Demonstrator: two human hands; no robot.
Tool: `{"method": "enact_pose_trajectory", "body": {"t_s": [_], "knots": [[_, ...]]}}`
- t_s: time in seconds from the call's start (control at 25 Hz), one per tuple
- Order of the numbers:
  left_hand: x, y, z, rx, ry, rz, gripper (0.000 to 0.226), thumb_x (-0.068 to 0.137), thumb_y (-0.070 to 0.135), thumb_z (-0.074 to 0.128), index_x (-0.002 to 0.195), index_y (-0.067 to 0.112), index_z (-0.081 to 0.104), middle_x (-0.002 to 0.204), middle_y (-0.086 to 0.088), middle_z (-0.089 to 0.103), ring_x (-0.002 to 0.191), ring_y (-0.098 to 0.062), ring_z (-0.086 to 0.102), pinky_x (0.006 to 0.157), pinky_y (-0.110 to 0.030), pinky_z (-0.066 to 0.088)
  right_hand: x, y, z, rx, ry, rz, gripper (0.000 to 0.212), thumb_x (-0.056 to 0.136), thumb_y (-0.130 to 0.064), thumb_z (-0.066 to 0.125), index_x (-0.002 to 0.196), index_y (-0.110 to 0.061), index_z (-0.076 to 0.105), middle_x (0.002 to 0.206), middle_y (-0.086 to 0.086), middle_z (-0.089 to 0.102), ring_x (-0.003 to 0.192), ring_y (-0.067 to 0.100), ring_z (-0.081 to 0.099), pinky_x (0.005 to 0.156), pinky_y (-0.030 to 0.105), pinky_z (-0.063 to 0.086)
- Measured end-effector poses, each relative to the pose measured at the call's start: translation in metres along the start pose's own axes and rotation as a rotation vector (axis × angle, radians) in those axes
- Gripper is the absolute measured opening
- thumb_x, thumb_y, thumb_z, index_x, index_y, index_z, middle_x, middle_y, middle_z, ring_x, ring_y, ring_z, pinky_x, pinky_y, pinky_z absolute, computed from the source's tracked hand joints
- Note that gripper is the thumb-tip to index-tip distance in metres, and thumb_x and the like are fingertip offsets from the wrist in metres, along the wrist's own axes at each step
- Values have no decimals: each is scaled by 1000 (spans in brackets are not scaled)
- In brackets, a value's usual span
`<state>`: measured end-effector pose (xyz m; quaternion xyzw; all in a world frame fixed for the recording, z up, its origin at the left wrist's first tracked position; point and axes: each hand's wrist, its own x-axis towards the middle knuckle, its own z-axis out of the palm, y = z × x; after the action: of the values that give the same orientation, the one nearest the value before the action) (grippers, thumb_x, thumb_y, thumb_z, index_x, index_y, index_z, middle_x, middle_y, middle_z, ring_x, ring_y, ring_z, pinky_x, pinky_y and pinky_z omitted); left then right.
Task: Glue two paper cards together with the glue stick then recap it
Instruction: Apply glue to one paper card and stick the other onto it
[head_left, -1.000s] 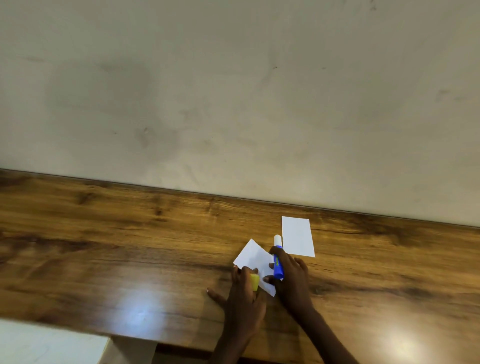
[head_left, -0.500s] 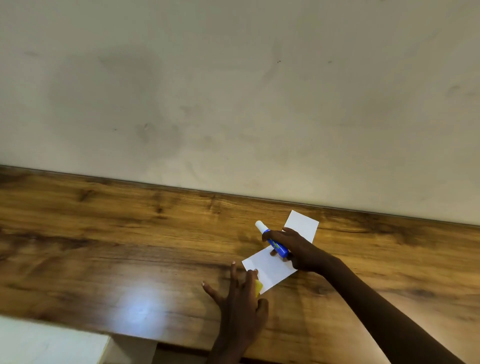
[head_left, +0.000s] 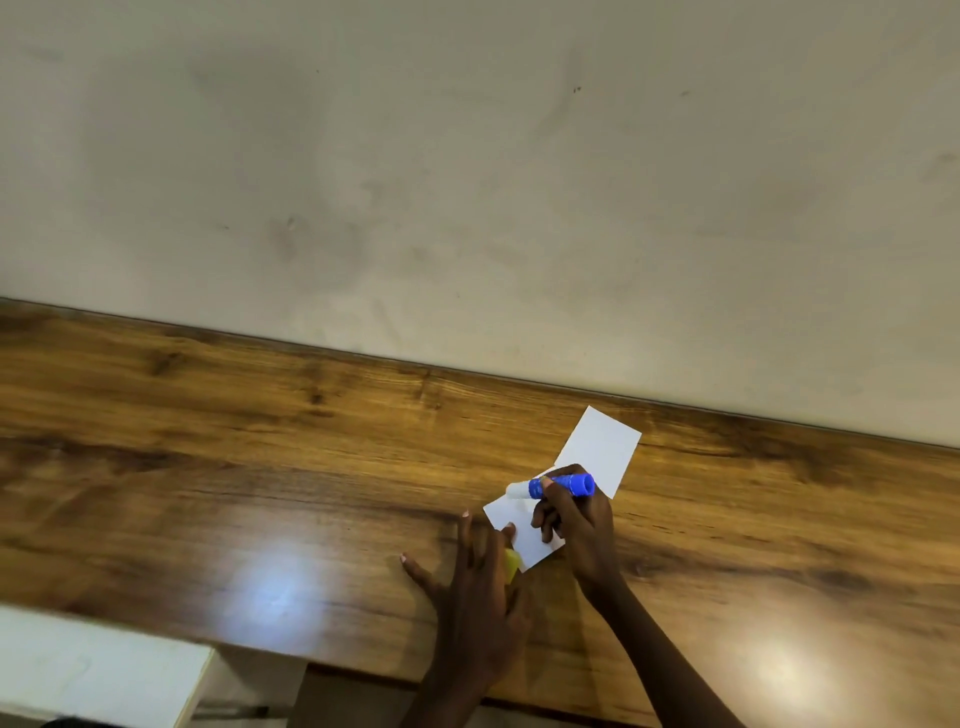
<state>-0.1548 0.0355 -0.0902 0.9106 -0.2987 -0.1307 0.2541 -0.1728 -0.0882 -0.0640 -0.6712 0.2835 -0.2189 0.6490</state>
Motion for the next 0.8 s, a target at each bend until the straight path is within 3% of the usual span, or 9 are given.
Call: {"method": "enact_pose_trajectory", "body": {"t_s": [0.24, 0.4, 0.56, 0.68, 0.8], "knots": [[-1, 0, 0, 78, -56, -45, 67, 82, 50, 19, 144, 28, 7, 157, -5, -6, 138, -24, -25, 90, -60, -34, 5, 2, 12, -228, -68, -24, 11, 87, -8, 53, 78, -13, 58, 56, 1, 57, 41, 1, 52, 47, 9, 42], [-1, 2, 0, 58, -44, -67, 68, 84, 47, 26, 145, 21, 11, 157, -8, -3, 140, -33, -18, 85, -58, -37, 5, 5, 11, -273, -125, -10, 6, 86, -11, 55, 82, -15, 58, 60, -1, 59, 44, -1, 54, 48, 8, 42], [0, 1, 1, 96, -77, -79, 62, 91, 45, 34, 144, 27, 8, 157, -5, -8, 142, -24, -18, 90, -62, -33, 5, 7, 7, -312, -148, -13, 10, 85, -12, 57, 81, -20, 56, 62, -3, 60, 44, -2, 54, 46, 7, 42], [-1, 2, 1, 43, -69, -68, 59, 90, 39, 37, 142, 35, 10, 157, -1, -8, 142, -18, -20, 94, -64, -30, 11, 7, -2, -359, -125, -22, 3, 86, -12, 56, 86, -11, 58, 61, -4, 60, 44, -3, 55, 46, 5, 42], [-2, 3, -1, 45, -81, -70, 61, 87, 36, 38, 142, 37, 11, 157, 2, -7, 142, -16, -20, 96, -66, -26, 21, 8, -13, -394, -71, -17, 10, 86, -12, 55, 90, -4, 59, 67, 3, 61, 44, -3, 55, 47, 4, 41]]}}
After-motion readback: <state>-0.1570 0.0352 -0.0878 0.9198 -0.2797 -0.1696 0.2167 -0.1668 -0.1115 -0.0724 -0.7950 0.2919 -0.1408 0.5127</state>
